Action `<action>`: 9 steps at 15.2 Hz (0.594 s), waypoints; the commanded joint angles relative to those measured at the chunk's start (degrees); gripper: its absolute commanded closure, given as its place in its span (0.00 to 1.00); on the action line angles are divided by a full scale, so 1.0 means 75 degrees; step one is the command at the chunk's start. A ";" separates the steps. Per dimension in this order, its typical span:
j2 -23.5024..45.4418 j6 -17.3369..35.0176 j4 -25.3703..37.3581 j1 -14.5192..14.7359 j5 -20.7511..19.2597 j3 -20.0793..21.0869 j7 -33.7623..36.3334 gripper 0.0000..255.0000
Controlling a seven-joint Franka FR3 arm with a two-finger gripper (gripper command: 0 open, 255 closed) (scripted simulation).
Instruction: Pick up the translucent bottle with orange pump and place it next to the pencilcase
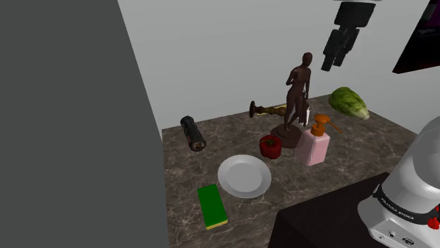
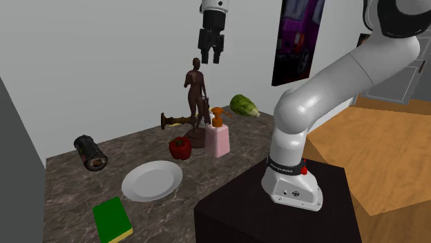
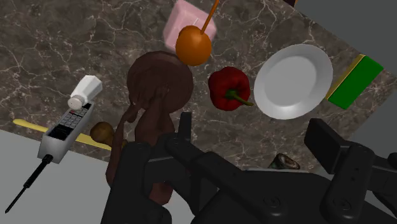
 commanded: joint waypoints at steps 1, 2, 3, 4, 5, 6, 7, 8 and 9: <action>0.0000 0.0000 0.0000 0.0000 0.0000 0.0000 0.0000 0.00; -0.0220 0.0233 -0.0388 -0.0022 -0.0028 -0.0015 -0.0037 0.00; -0.0436 0.0464 -0.0768 -0.0045 -0.0057 -0.0031 -0.0075 0.00; -0.0646 0.0694 -0.1142 -0.0069 -0.0086 -0.0049 -0.0112 0.00; -0.0851 0.0923 -0.1509 -0.0094 -0.0117 -0.0069 -0.0150 0.00; -0.1051 0.1151 -0.1871 -0.0121 -0.0148 -0.0091 -0.0188 0.00; -0.1245 0.1379 -0.2227 -0.0150 -0.0181 -0.0116 -0.0227 0.00; -0.1435 0.1607 -0.2578 -0.0180 -0.0216 -0.0143 -0.0267 0.00; -0.1618 0.1835 -0.2924 -0.0213 -0.0252 -0.0172 -0.0307 0.00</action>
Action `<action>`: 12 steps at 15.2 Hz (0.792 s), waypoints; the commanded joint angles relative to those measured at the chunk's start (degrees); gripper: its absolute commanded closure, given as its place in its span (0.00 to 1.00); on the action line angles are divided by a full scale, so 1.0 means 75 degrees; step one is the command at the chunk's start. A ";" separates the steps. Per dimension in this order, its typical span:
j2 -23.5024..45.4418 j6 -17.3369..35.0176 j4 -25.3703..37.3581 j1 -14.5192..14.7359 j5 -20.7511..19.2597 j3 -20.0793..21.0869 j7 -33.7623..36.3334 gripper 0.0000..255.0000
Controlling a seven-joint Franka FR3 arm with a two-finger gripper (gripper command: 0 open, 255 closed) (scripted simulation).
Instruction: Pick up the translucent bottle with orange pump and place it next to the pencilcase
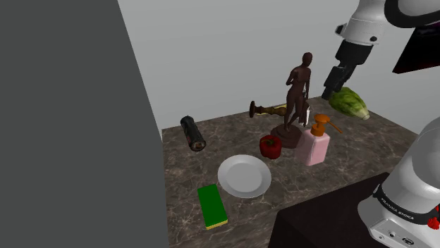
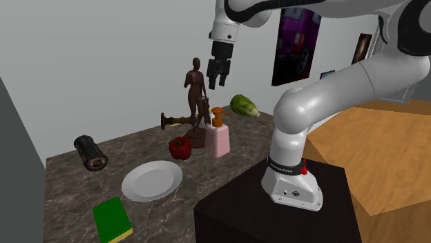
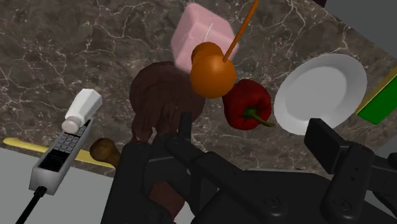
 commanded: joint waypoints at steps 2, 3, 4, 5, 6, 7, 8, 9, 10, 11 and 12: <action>-0.0620 0.0641 -0.1044 -0.0108 -0.0110 -0.0085 -0.0117 0.00; -0.0784 0.0875 -0.1376 -0.0150 -0.0152 -0.0124 -0.0163 0.00; -0.0940 0.1112 -0.1703 -0.0197 -0.0197 -0.0166 -0.0211 0.00; -0.1088 0.1354 -0.2026 -0.0248 -0.0244 -0.0211 -0.0262 0.00; -0.1221 0.1593 -0.2335 -0.0303 -0.0292 -0.0259 -0.0314 0.00; -0.1179 0.1721 -0.2422 -0.0300 -0.0290 -0.0258 -0.0316 0.00; -0.1133 0.1852 -0.2507 -0.0296 -0.0289 -0.0259 -0.0316 0.00; -0.1084 0.1986 -0.2590 -0.0291 -0.0287 -0.0260 -0.0317 0.00; -0.1029 0.2122 -0.2672 -0.0286 -0.0286 -0.0261 -0.0317 0.00; -0.0970 0.2261 -0.2753 -0.0281 -0.0285 -0.0262 -0.0318 0.00; -0.0907 0.2404 -0.2831 -0.0275 -0.0283 -0.0263 -0.0319 0.00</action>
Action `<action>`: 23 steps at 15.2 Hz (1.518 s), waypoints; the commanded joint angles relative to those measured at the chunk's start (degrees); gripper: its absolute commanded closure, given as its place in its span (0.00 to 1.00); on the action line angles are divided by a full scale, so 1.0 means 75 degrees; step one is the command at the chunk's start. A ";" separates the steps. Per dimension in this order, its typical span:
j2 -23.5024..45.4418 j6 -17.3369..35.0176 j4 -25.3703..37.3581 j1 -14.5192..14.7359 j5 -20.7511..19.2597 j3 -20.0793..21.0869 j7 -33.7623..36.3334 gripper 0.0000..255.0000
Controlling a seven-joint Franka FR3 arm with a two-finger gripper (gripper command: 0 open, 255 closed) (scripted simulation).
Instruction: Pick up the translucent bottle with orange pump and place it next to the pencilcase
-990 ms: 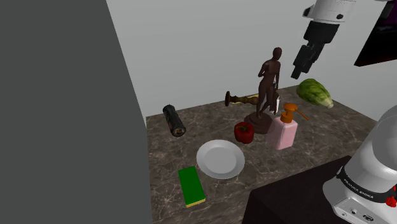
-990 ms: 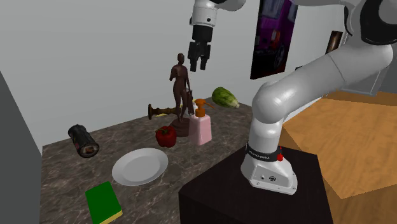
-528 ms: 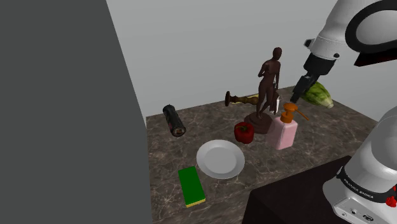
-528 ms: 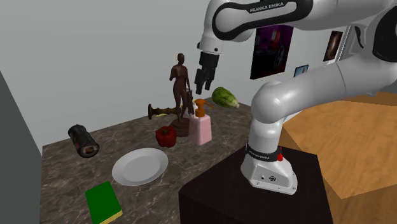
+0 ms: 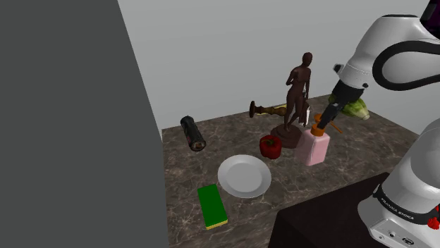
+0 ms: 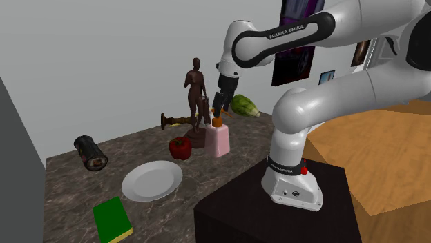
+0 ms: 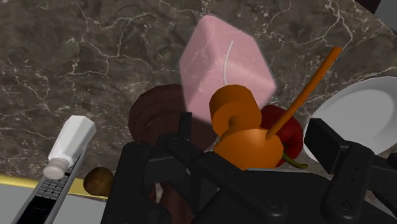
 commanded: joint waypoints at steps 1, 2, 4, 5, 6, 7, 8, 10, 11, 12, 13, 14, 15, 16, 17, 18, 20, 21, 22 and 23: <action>0.0127 0.0307 -0.0173 0.0003 -0.0003 -0.0012 -0.0012 0.00; 0.0169 0.0392 -0.0216 0.0007 -0.0002 -0.0013 -0.0013 0.00; 0.0168 0.0392 -0.0216 0.0007 -0.0002 -0.0013 -0.0013 0.00; 0.0169 0.0392 -0.0216 0.0007 -0.0002 -0.0013 -0.0013 0.00; 0.0169 0.0392 -0.0216 0.0007 -0.0002 -0.0013 -0.0013 0.00; 0.0169 0.0392 -0.0216 0.0007 -0.0002 -0.0013 -0.0013 0.00; 0.0169 0.0392 -0.0216 0.0007 -0.0002 -0.0013 -0.0013 0.00; 0.0168 0.0391 -0.0216 0.0007 -0.0002 -0.0013 -0.0013 0.00; 0.0168 0.0391 -0.0216 0.0007 -0.0002 -0.0013 -0.0013 1.00; 0.0168 0.0391 -0.0216 0.0007 -0.0002 -0.0013 -0.0013 1.00; 0.0168 0.0391 -0.0216 0.0007 -0.0002 -0.0013 -0.0013 1.00; 0.0167 0.0390 -0.0216 0.0007 -0.0002 -0.0012 -0.0012 1.00; 0.0167 0.0391 -0.0217 0.0008 -0.0002 -0.0012 -0.0012 1.00; 0.0168 0.0391 -0.0216 0.0008 -0.0002 -0.0012 -0.0012 1.00; 0.0168 0.0392 -0.0216 0.0008 -0.0002 -0.0012 -0.0012 1.00; 0.0167 0.0391 -0.0217 0.0008 -0.0001 -0.0011 -0.0011 1.00; 0.0169 0.0392 -0.0216 0.0007 -0.0002 -0.0013 -0.0013 1.00; 0.0134 0.0267 -0.0125 0.0010 0.0002 -0.0005 -0.0004 1.00; 0.0107 0.0147 -0.0032 0.0014 0.0006 0.0003 0.0005 1.00; 0.0082 0.0028 0.0062 0.0018 0.0010 0.0010 0.0013 1.00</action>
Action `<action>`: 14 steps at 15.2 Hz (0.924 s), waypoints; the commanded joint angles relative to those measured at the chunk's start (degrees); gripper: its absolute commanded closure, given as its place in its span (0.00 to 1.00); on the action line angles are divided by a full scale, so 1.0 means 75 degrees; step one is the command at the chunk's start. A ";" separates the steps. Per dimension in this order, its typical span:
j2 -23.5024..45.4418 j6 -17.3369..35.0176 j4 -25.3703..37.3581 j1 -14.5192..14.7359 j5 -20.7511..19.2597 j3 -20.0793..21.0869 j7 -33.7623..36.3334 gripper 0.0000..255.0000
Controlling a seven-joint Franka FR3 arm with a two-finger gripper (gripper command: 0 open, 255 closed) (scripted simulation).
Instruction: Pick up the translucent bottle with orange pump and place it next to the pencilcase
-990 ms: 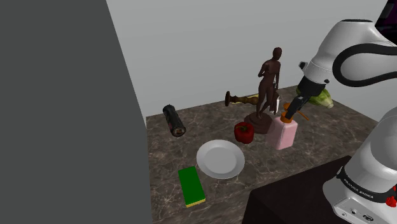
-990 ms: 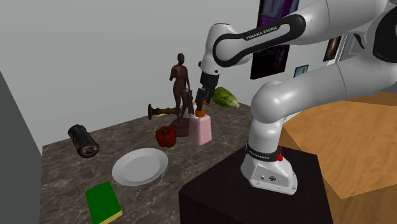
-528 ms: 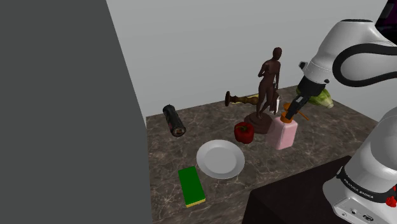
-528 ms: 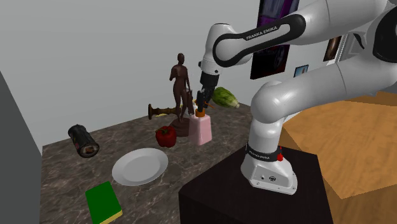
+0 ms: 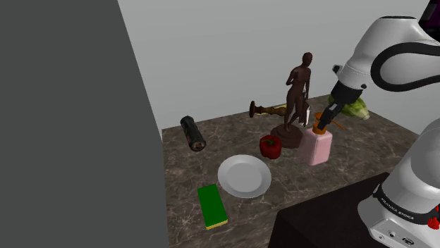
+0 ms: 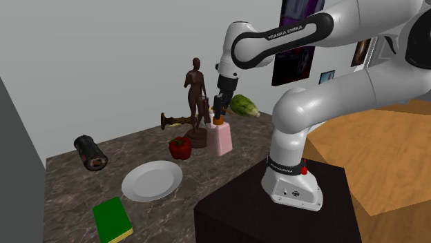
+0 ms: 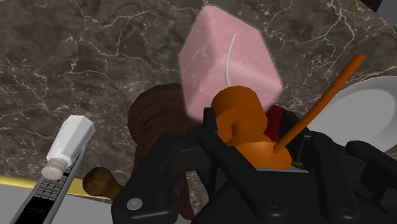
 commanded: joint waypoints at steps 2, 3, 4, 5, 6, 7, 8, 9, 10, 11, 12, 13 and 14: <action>-0.0056 -0.0331 0.0275 0.0012 0.0013 0.0021 0.0025 1.00; -0.0070 -0.0442 0.0372 0.0016 0.0017 0.0028 0.0033 1.00; -0.0081 -0.0552 0.0471 0.0020 0.0021 0.0035 0.0040 1.00; -0.0089 -0.0659 0.0570 0.0024 0.0025 0.0041 0.0048 1.00; -0.0095 -0.0765 0.0671 0.0028 0.0029 0.0047 0.0056 1.00; -0.0097 -0.0869 0.0773 0.0032 0.0033 0.0054 0.0063 1.00; -0.0097 -0.0971 0.0875 0.0036 0.0037 0.0060 0.0070 1.00; -0.0094 -0.1071 0.0979 0.0040 0.0041 0.0066 0.0077 1.00; -0.0089 -0.1170 0.1083 0.0045 0.0045 0.0071 0.0084 1.00; -0.0082 -0.1268 0.1189 0.0049 0.0049 0.0077 0.0091 1.00; -0.0072 -0.1364 0.1295 0.0053 0.0052 0.0082 0.0097 1.00; -0.0061 -0.1460 0.1402 0.0057 0.0056 0.0087 0.0104 1.00; -0.0047 -0.1554 0.1510 0.0061 0.0060 0.0093 0.0110 1.00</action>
